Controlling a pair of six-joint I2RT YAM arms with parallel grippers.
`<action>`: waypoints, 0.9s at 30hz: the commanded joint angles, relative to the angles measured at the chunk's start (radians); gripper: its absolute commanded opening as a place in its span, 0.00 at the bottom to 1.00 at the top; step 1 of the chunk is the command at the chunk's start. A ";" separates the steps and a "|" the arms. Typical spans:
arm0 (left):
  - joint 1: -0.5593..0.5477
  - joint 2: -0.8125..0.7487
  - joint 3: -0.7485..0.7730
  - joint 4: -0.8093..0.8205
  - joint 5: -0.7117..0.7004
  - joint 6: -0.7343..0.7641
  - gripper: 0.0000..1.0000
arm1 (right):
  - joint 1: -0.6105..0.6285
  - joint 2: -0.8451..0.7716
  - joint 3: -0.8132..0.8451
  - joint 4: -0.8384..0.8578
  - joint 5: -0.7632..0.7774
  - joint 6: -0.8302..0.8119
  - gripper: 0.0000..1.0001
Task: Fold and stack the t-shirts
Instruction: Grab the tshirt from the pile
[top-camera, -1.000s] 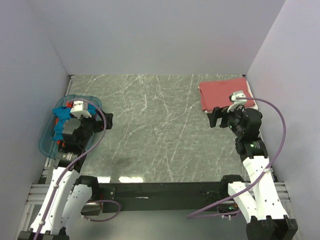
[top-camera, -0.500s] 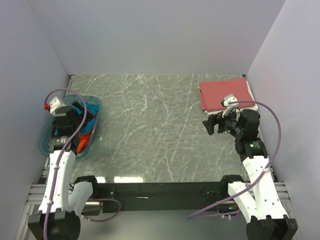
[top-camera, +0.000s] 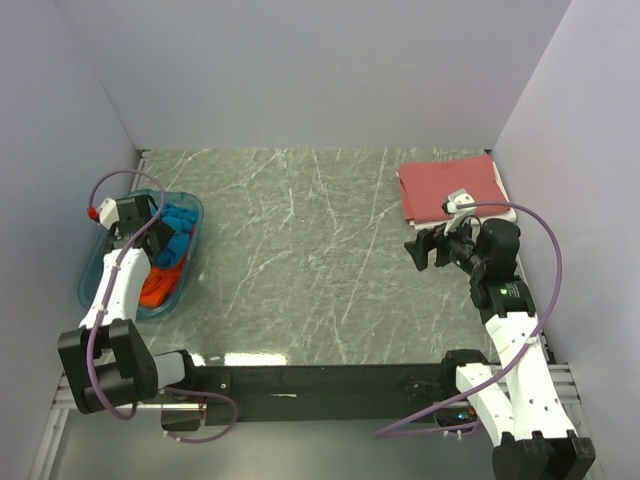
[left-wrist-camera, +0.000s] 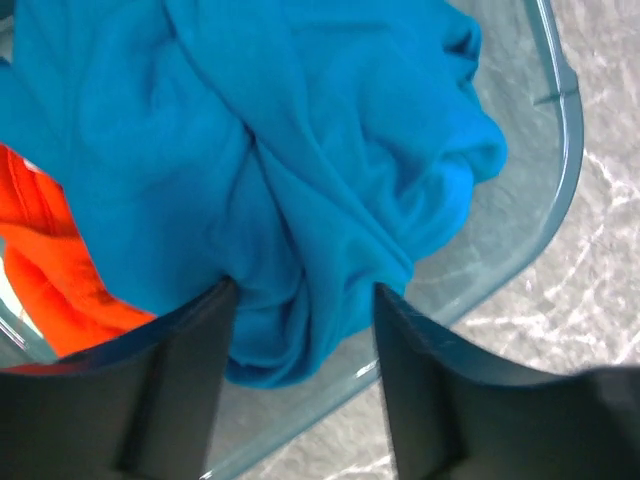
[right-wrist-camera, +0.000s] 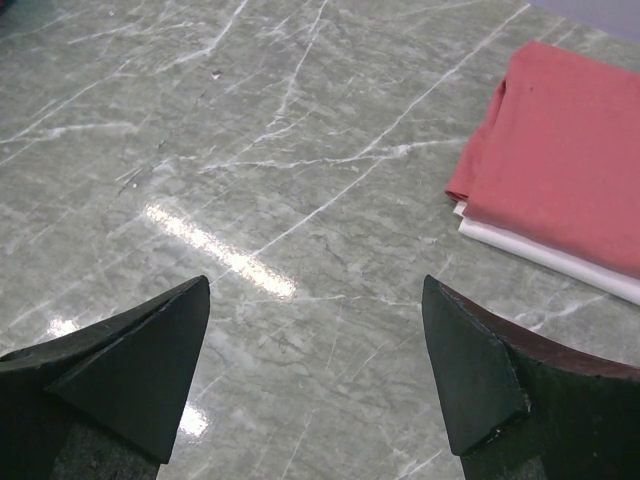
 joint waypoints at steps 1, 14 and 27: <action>0.012 0.016 0.061 0.075 -0.048 0.002 0.60 | -0.002 -0.016 0.018 0.005 -0.006 -0.004 0.92; 0.042 -0.140 0.044 0.246 0.156 0.166 0.00 | -0.002 -0.028 0.017 0.006 -0.003 0.001 0.91; -0.069 -0.283 0.395 0.367 0.628 0.040 0.00 | -0.027 -0.017 0.015 0.011 0.010 -0.002 0.91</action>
